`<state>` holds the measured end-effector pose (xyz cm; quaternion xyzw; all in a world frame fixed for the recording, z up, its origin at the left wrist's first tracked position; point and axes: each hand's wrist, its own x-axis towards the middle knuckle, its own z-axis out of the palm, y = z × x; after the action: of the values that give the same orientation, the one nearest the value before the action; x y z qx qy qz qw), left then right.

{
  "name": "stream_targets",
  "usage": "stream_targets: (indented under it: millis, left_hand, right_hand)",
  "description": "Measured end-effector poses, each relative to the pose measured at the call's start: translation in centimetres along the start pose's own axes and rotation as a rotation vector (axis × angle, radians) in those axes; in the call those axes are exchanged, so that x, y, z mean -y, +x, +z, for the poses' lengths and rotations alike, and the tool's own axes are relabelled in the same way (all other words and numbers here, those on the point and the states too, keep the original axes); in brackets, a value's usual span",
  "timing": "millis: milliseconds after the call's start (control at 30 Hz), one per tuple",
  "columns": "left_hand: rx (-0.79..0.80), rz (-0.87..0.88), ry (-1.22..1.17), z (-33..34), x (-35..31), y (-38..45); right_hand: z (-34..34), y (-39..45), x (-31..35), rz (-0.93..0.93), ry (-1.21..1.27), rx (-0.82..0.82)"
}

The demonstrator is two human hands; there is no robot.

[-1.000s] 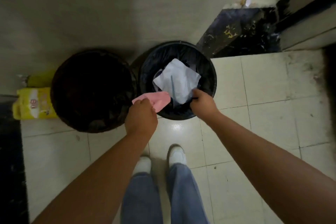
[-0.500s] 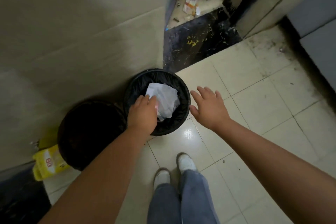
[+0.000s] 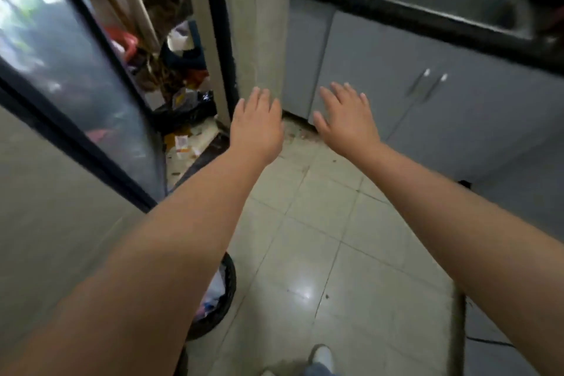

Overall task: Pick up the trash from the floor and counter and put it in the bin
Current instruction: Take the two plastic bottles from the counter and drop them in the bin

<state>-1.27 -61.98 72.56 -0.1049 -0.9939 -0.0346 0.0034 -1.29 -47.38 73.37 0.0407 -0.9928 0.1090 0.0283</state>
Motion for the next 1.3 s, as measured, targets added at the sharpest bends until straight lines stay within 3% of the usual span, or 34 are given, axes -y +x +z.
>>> stream_targets:
  millis: [267, 367, 667, 933, 1133, 1300]
  left_hand:
    - [-0.112, 0.461, -0.014, -10.6, -25.8, 6.4]
    - [-0.167, 0.628, -0.007, -13.2, -36.1, 7.0]
    - [-0.234, 0.966, -0.059, -17.1, -64.6, 6.9]
    - [-0.129, 1.188, -0.033, -14.3, -81.9, 6.9]
    - [-0.055, 1.412, 0.108, -8.1, -93.3, 9.5]
    - [-0.048, 1.730, 0.328, -1.2, -103.9, 12.6]
  right_hand:
    - [-20.3, -8.8, -20.0, 0.369, -0.059, -0.442]
    - [-25.7, -14.5, -28.5, 0.601, -0.089, -0.497]
    - [-35.3, -27.6, -49.3, 1.031, -0.136, -0.604]
    - [-35.1, -36.4, -61.6, 1.376, -0.072, -0.571]
    - [-29.5, -35.5, -70.3, 1.560, 0.079, -0.366]
    - [-23.4, -33.0, -78.6, 1.782, 0.301, -0.299]
